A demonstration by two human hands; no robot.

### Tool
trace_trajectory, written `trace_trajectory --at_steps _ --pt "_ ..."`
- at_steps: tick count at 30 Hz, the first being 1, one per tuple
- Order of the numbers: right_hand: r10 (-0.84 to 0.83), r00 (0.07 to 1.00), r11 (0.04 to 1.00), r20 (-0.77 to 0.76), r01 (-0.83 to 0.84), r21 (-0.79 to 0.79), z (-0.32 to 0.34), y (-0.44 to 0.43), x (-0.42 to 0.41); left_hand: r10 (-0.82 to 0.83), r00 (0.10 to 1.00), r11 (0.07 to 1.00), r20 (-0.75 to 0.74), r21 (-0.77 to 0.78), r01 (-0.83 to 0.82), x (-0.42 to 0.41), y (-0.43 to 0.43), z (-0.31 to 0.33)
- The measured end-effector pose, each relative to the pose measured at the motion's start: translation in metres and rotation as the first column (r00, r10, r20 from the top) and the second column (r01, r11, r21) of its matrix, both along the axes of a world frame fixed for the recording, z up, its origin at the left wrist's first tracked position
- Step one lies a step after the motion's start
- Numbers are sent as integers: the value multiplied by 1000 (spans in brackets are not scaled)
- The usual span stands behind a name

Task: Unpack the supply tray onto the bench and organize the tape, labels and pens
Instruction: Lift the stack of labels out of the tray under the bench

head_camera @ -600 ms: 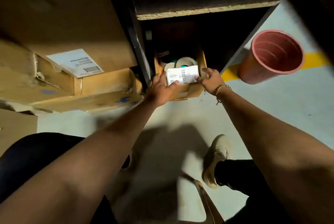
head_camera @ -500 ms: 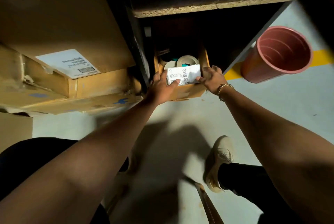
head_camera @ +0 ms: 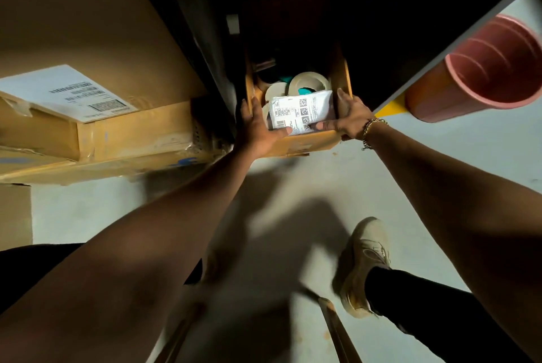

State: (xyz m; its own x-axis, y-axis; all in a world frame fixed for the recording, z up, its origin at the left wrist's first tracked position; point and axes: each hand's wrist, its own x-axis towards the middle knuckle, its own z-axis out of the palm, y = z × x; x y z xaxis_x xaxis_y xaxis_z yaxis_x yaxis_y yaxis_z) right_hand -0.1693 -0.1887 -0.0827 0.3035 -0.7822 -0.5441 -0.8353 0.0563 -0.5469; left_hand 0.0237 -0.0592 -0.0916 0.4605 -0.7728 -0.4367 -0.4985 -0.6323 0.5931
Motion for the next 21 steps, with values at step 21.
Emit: trace_trajectory --at_steps 21 --pt "-233 966 965 110 216 146 -18 144 -70 -72 988 989 -136 116 88 -60 124 4"
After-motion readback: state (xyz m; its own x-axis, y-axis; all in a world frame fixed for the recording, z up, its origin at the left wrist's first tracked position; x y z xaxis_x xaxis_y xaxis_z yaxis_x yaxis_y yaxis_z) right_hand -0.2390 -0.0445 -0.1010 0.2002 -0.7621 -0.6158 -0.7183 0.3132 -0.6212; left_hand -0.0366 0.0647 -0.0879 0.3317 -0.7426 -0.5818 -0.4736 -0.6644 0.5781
